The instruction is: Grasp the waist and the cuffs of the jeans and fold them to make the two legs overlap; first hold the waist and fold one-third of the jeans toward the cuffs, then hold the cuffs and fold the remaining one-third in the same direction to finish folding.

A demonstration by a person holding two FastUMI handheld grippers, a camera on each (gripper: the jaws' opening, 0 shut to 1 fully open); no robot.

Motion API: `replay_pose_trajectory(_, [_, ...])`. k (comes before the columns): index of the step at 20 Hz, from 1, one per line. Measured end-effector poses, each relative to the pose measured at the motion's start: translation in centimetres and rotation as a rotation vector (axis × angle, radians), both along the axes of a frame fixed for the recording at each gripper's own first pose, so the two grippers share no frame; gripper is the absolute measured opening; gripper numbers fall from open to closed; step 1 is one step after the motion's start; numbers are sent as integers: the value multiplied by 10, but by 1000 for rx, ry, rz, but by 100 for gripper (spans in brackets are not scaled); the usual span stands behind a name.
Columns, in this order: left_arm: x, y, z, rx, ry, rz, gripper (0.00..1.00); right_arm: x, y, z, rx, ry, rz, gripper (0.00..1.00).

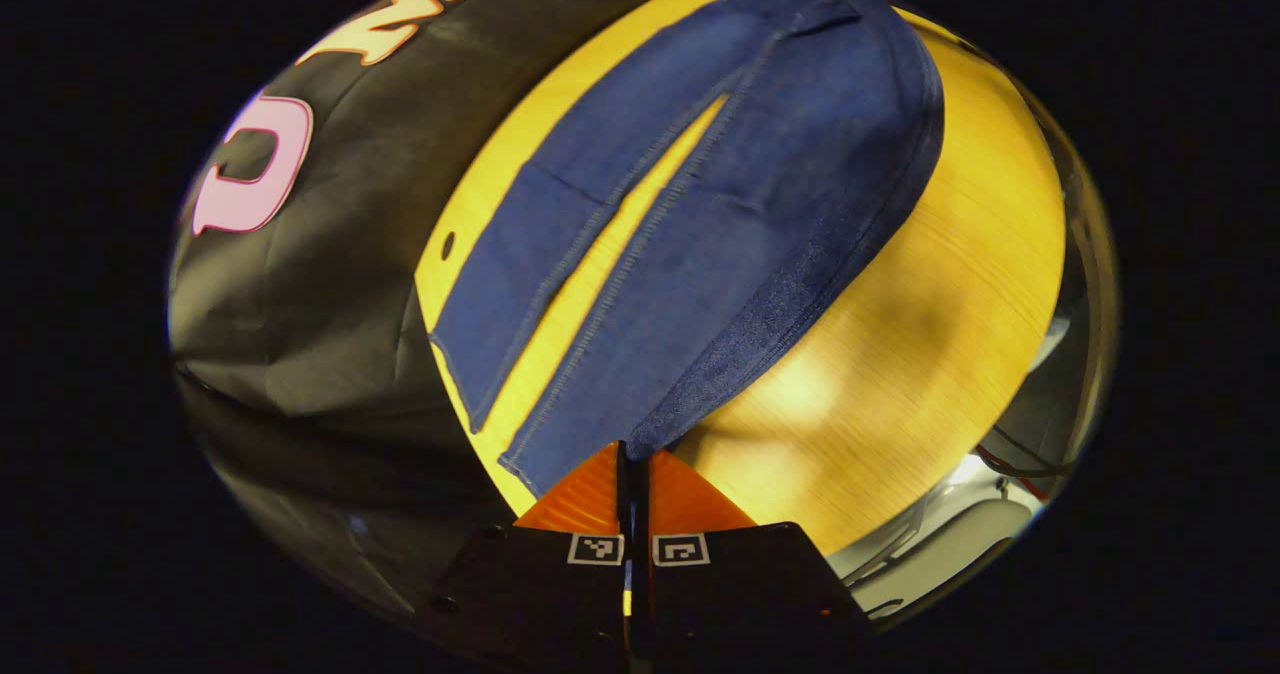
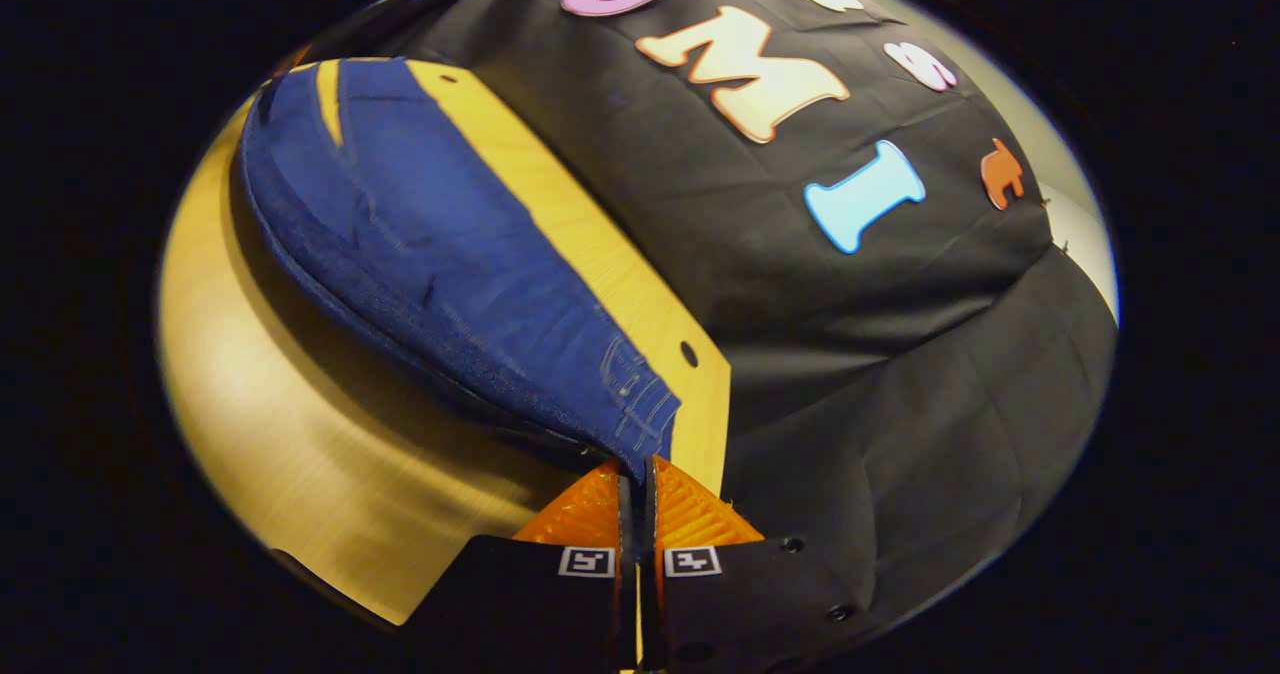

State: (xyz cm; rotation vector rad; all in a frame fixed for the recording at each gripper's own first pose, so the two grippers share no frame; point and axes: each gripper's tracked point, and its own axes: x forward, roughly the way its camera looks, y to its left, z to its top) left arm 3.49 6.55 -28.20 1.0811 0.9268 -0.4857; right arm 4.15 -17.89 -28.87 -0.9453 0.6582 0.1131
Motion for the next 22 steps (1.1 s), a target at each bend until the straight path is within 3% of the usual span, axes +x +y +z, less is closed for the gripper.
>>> replay_pose_trajectory(4, [67, -15, 19, -40, -73, 53, 0, 49, 4, 18, 53, -91, -80, 4])
replay_pose_trajectory(12, [155, -32, 20, -110, -126, 139, 0, 133, 17, 11, 199, -209, -221, 4])
replay_pose_trajectory(22, [253, -58, -8, -222, -148, 281, 0, 212, 13, -65, 248, -101, -223, 4])
